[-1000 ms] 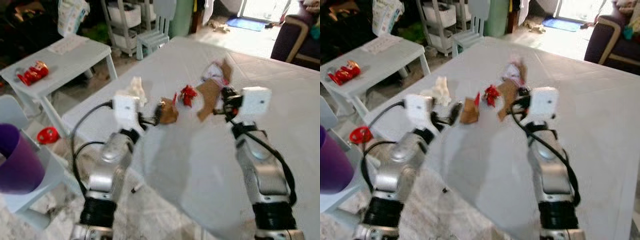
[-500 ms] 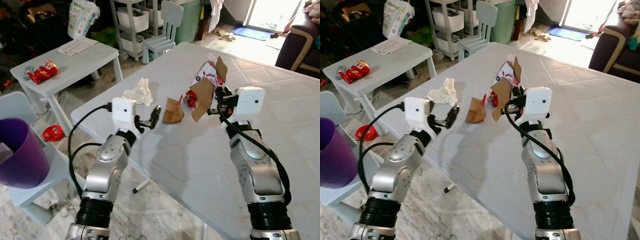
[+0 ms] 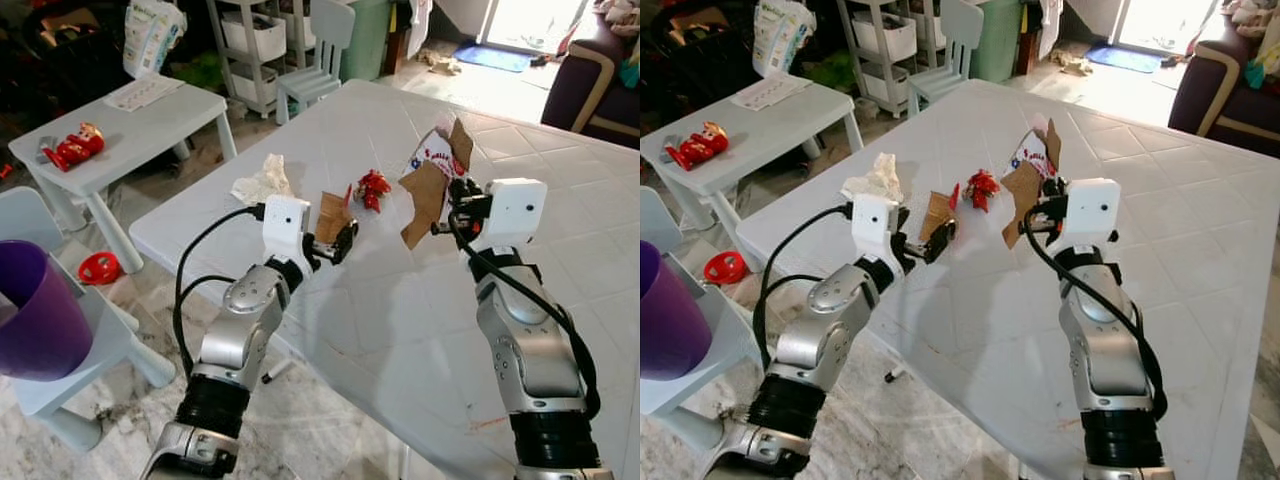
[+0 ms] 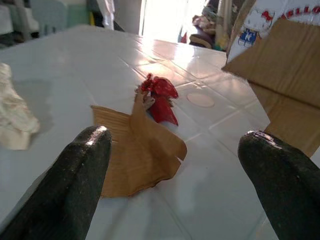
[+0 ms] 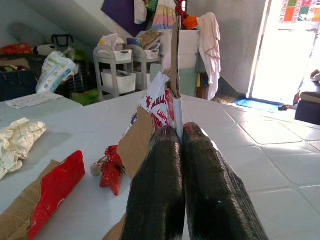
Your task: Picking trash to rubbish bin
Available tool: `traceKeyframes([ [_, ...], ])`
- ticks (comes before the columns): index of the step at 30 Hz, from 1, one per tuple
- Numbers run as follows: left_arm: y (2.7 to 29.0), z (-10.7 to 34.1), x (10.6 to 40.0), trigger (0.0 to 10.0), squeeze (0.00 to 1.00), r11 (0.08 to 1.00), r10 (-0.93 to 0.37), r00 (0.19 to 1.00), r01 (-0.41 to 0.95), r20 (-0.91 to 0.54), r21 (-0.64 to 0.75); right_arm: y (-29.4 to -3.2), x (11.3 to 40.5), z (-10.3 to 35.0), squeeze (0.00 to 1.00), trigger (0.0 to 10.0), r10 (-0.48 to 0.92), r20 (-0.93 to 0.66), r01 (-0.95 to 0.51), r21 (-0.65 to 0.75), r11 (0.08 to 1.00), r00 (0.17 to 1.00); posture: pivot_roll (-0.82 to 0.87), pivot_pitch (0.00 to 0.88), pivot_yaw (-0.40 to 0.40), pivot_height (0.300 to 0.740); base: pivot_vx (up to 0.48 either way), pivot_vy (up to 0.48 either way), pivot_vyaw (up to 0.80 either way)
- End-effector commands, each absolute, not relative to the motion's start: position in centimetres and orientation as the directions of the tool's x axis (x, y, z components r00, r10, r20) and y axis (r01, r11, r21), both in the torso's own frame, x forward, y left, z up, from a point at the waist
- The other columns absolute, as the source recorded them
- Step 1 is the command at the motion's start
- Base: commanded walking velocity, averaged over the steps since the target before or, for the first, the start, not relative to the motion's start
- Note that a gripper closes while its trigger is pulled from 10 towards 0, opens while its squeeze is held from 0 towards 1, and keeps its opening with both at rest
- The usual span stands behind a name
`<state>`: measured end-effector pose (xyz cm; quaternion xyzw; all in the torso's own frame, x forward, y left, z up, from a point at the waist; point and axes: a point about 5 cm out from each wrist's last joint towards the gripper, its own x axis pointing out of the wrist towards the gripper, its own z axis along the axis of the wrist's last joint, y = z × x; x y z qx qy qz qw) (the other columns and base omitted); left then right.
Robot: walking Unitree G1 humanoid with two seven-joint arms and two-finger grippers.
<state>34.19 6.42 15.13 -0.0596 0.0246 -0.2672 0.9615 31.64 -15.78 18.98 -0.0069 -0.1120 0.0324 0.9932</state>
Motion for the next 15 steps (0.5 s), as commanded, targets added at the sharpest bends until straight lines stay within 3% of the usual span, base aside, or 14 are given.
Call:
traceKeyframes([
  [1,6.1,15.1,34.6,10.0,0.0,0.84,-0.534,0.845,0.528,-0.02,-0.123,-15.9,31.3,19.5,0.0,0.0,0.07,0.232,-0.063,-0.038,0.997,0.97,-0.08,0.129,-0.003,0.74,0.0,0.0,0.0],
  [15,5.2,12.8,35.8,10.0,0.0,0.839,-0.542,0.834,0.531,-0.103,-0.118,-16.6,30.6,19.6,0.0,0.0,0.054,0.215,-0.042,-0.058,0.997,0.975,-0.13,0.151,0.003,0.74,0.0,0.0,0.0],
])
